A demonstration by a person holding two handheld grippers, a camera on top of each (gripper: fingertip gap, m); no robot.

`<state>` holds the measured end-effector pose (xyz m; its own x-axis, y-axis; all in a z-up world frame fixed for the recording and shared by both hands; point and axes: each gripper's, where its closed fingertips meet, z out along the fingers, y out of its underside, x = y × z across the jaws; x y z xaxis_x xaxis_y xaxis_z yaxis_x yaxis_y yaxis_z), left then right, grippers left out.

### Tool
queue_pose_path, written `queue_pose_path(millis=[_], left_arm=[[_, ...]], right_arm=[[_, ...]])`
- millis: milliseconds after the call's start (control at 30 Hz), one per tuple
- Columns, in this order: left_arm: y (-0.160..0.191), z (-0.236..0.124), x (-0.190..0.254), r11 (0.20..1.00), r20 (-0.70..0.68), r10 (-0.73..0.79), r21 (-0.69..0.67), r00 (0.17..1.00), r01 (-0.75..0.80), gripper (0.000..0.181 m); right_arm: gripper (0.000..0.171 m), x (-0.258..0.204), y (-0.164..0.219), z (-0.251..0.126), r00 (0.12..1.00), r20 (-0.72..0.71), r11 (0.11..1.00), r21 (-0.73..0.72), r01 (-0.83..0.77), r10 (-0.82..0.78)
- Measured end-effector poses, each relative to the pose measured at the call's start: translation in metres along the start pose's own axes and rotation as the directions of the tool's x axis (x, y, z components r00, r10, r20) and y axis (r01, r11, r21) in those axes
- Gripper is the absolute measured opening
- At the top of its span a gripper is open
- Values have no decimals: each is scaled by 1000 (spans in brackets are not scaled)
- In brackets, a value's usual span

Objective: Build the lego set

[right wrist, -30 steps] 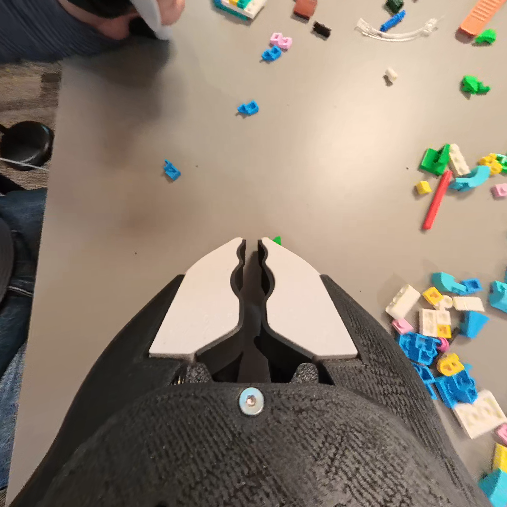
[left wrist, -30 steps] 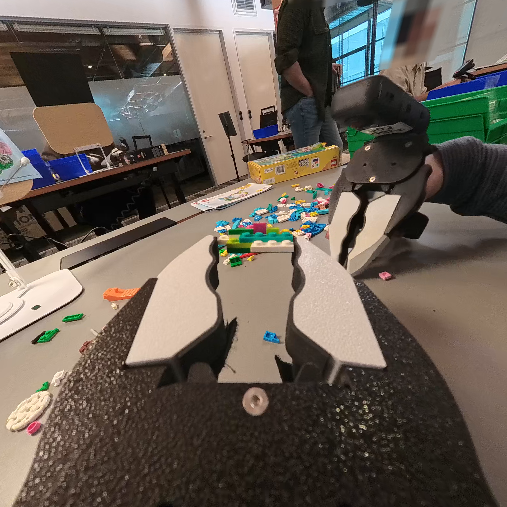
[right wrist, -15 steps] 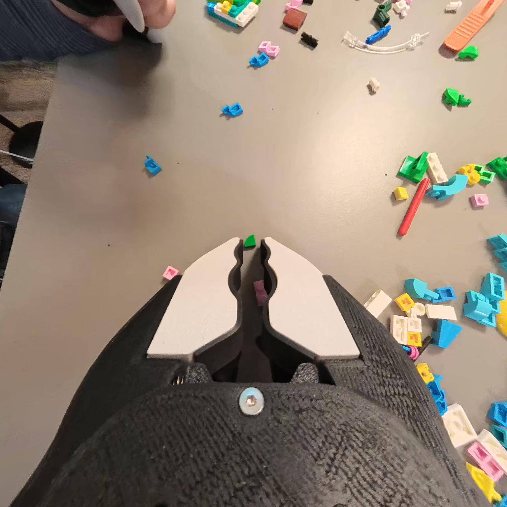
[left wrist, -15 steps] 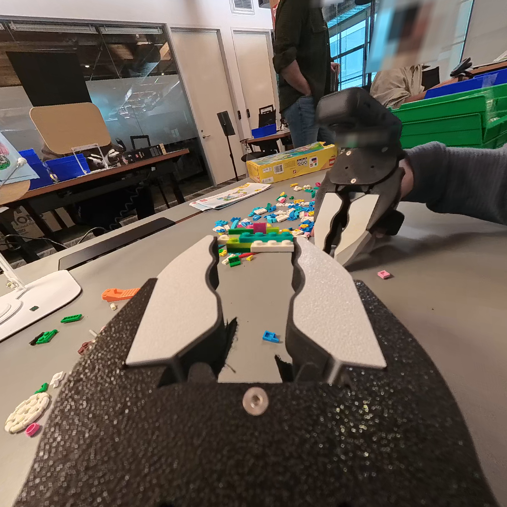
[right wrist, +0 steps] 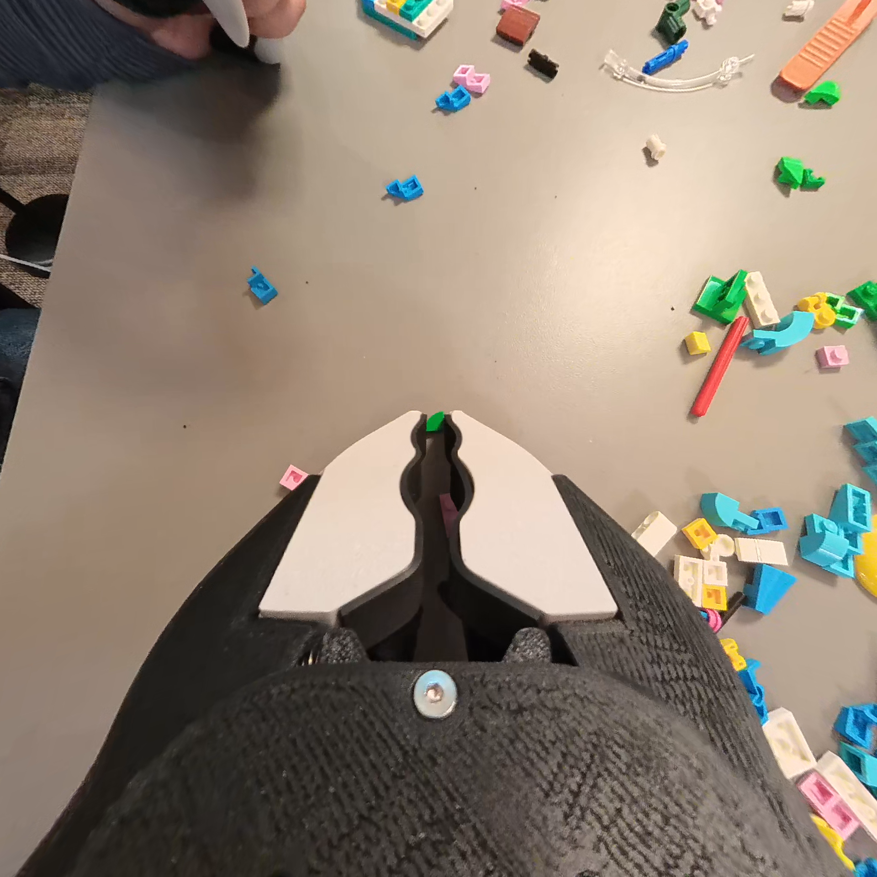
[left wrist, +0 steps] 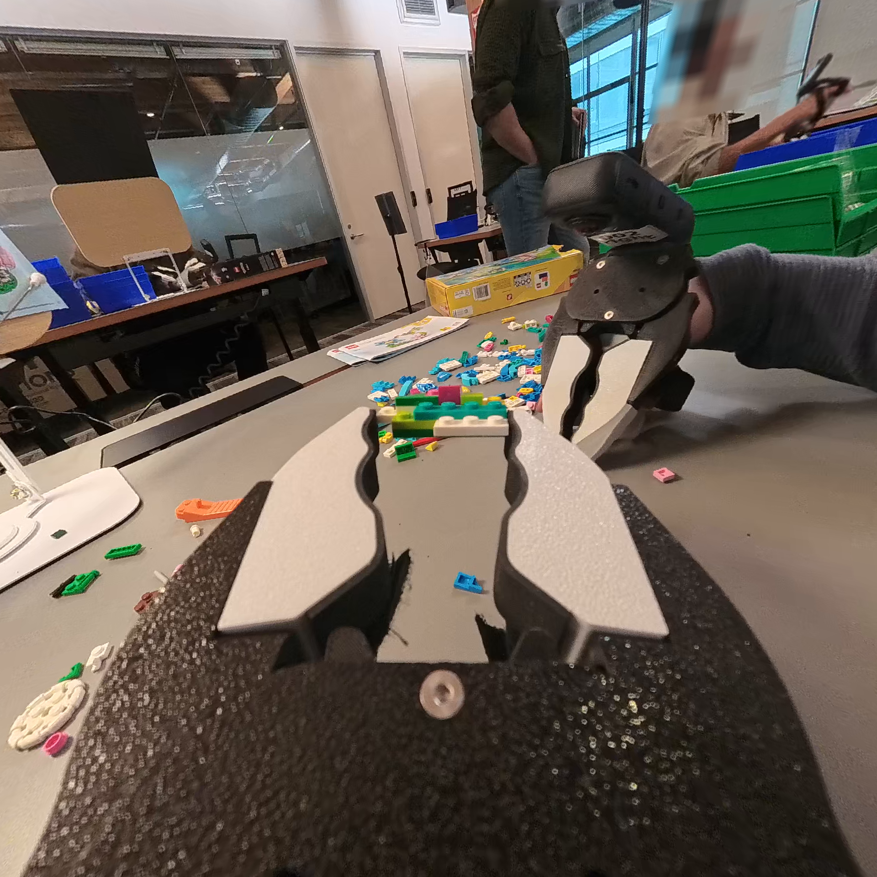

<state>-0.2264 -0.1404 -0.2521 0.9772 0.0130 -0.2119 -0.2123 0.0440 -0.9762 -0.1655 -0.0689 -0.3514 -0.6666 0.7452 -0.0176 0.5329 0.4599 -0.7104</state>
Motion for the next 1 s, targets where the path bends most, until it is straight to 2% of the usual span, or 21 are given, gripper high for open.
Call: queue_pose_path(millis=[433,767,1000], left_arm=[[-2,-2,-5,999,21,-25,21,999,25,51],[-4,-3,-10,998,42,-47,36,998,45,51],[-4,-3,-9,998,39,-48,36,998,47,51]], right_arm=[[5,3,-10,-3,999,-43,1000,15,1,0],[5,-14,-88,-28,989,-89,976,177,128,-114],[5,-35,-139,-30,970,-94,941,236,241,-225]])
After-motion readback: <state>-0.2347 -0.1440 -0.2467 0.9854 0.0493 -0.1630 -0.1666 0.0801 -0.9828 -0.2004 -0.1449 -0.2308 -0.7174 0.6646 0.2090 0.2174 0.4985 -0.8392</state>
